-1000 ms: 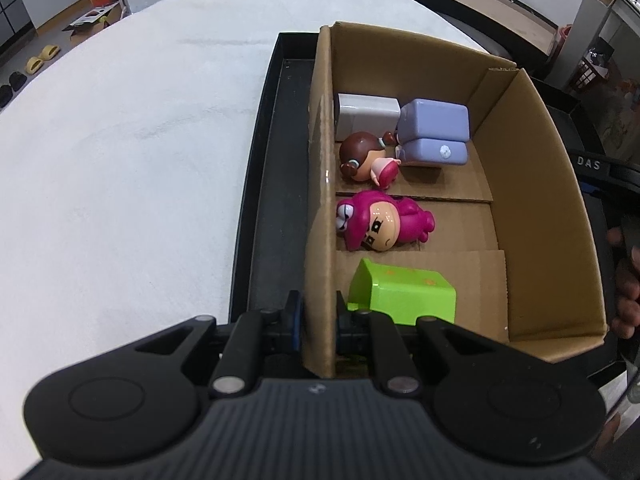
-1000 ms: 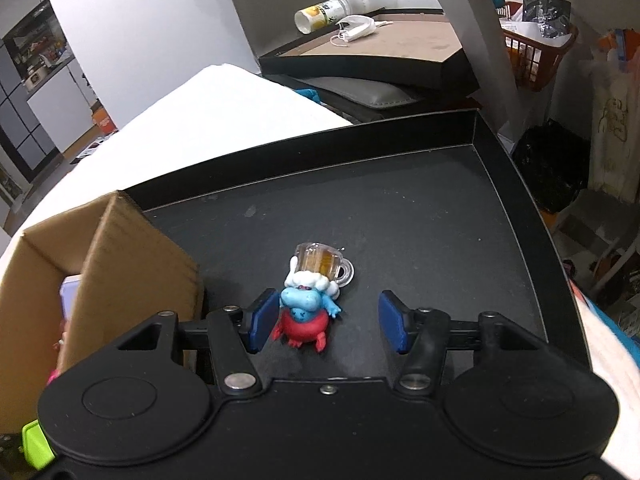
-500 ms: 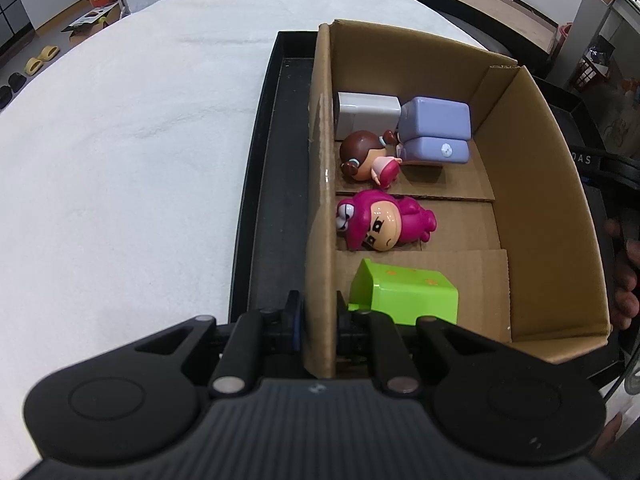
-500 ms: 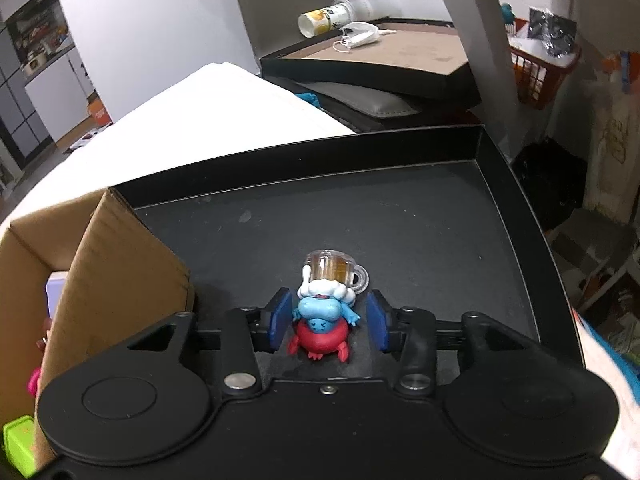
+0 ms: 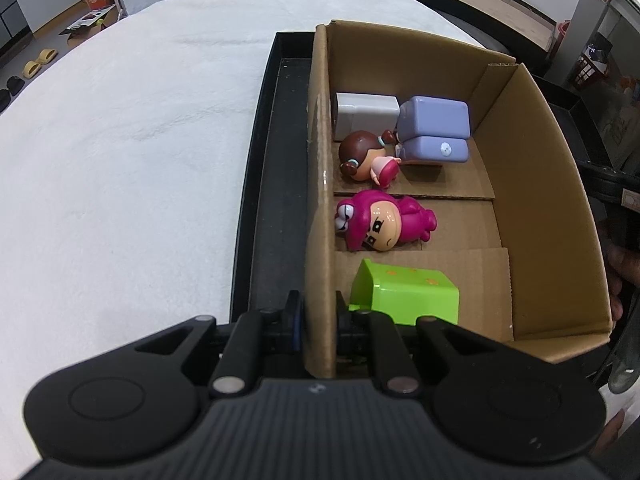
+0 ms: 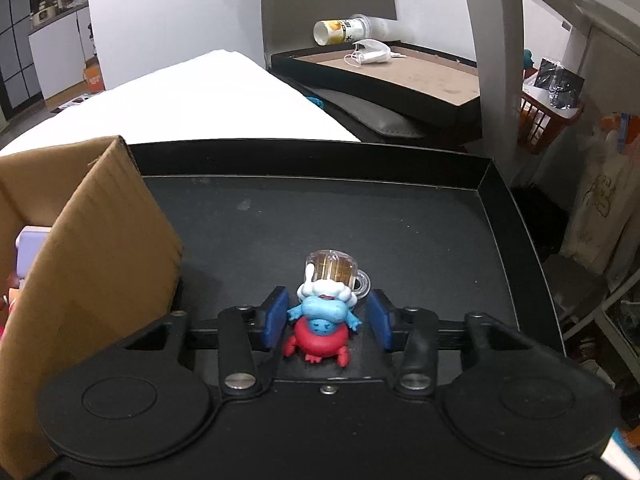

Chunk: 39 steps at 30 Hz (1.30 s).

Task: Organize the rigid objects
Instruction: 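Move the right gripper to the blue-and-red mug figure and close on it, then lift the mug figure with the right gripper and carry it over the box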

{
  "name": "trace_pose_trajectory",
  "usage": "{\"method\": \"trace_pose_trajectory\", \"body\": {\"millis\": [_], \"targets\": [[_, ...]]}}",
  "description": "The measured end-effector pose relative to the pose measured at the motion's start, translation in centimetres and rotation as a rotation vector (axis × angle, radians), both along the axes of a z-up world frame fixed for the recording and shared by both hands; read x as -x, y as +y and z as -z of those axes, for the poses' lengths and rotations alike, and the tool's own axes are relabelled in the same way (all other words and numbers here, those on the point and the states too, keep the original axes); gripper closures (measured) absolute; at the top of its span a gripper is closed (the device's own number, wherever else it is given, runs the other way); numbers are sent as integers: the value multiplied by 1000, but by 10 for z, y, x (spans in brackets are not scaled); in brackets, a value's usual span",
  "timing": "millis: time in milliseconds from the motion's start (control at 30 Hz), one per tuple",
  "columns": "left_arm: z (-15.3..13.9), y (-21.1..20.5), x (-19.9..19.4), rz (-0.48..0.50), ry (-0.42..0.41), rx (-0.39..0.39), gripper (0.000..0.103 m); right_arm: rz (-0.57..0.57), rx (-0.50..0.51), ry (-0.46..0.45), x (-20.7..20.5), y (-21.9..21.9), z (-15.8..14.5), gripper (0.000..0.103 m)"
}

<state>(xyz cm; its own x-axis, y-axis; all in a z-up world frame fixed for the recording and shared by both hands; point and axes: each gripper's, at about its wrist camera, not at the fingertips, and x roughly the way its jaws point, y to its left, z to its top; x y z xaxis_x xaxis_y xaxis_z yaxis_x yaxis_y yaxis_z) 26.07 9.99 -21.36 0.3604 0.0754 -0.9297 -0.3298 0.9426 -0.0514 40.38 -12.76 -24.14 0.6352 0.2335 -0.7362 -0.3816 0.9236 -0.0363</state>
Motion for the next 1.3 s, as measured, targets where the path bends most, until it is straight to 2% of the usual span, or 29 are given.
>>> {"method": "trace_pose_trajectory", "body": {"millis": [333,900,1167,1300], "targets": [[0,-1,1,-18,-14,9,90,6,-22,13,15,-13,-13,65],[-1,1,5,-13,-42,22,90,-31,-23,-59,53,-26,-73,65],[-2,3,7,-26,-53,38,90,-68,-44,-64,65,-14,-102,65],[-2,4,7,-24,-56,46,89,-97,-95,-29,65,-4,-118,65]]}}
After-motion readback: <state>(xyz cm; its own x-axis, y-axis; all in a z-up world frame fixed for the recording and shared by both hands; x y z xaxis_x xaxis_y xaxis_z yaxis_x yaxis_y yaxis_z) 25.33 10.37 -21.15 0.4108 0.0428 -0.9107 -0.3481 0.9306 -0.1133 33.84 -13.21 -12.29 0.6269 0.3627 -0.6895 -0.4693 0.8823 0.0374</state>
